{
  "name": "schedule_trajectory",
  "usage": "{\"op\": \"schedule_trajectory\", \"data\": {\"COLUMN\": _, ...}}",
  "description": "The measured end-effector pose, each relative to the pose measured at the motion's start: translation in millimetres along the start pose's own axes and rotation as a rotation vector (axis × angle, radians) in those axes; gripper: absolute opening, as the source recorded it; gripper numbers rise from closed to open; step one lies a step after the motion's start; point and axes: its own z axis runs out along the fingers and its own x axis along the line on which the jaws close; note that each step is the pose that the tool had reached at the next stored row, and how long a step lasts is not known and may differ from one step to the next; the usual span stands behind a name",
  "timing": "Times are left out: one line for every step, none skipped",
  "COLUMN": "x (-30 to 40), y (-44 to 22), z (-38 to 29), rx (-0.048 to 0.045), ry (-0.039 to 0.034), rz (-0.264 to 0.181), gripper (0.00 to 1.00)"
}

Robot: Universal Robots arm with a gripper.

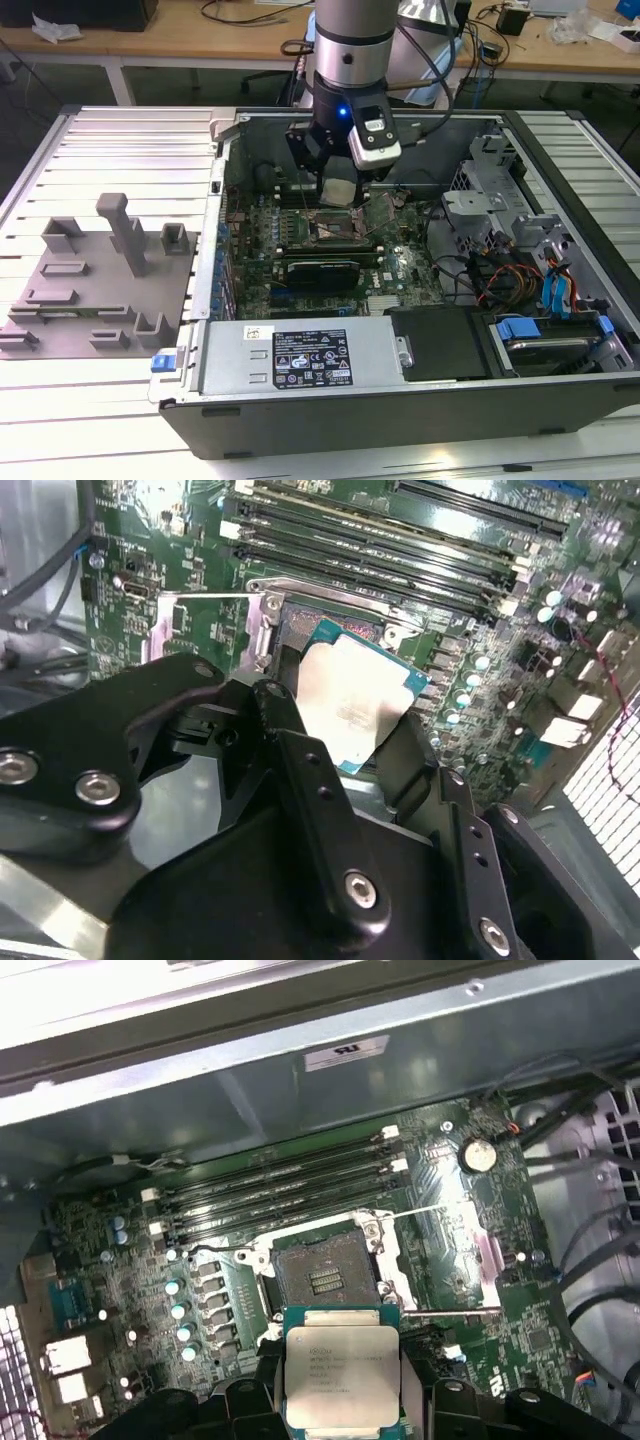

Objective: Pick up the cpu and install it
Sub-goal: 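Place the cpu into insertion slot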

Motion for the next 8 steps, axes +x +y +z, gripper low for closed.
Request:
{"op": "schedule_trajectory", "data": {"x": 0.0, "y": 0.0, "z": 0.0, "rx": 0.0004, "ry": -0.0009, "rz": 0.021, "gripper": 0.55}}
{"op": "schedule_trajectory", "data": {"x": 0.0, "y": 0.0, "z": 0.0, "rx": 0.0008, "ry": -0.0016, "rz": 0.036, "gripper": 0.55}}
{"op": "schedule_trajectory", "data": {"x": 0.0, "y": 0.0, "z": 0.0, "rx": 0.0011, "ry": -0.0022, "rz": 0.049, "gripper": 0.55}}
{"op": "schedule_trajectory", "data": {"x": 0.0, "y": 0.0, "z": 0.0, "rx": 0.0014, "ry": -0.0028, "rz": 0.066, "gripper": 0.55}}
{"op": "schedule_trajectory", "data": {"x": 0.0, "y": 0.0, "z": 0.0, "rx": 0.0017, "ry": -0.0037, "rz": 0.083, "gripper": 0.55}}
{"op": "schedule_trajectory", "data": {"x": 0.0, "y": 0.0, "z": 0.0, "rx": 0.002, "ry": -0.0043, "rz": 0.097, "gripper": 0.55}}
{"op": "schedule_trajectory", "data": {"x": 0.0, "y": 0.0, "z": 0.1, "rx": 0.0023, "ry": -0.0048, "rz": 0.109, "gripper": 0.55}}
{"op": "schedule_trajectory", "data": {"x": 0.0, "y": 0.0, "z": 0.1, "rx": 0.0026, "ry": -0.0054, "rz": 0.123, "gripper": 0.55}}
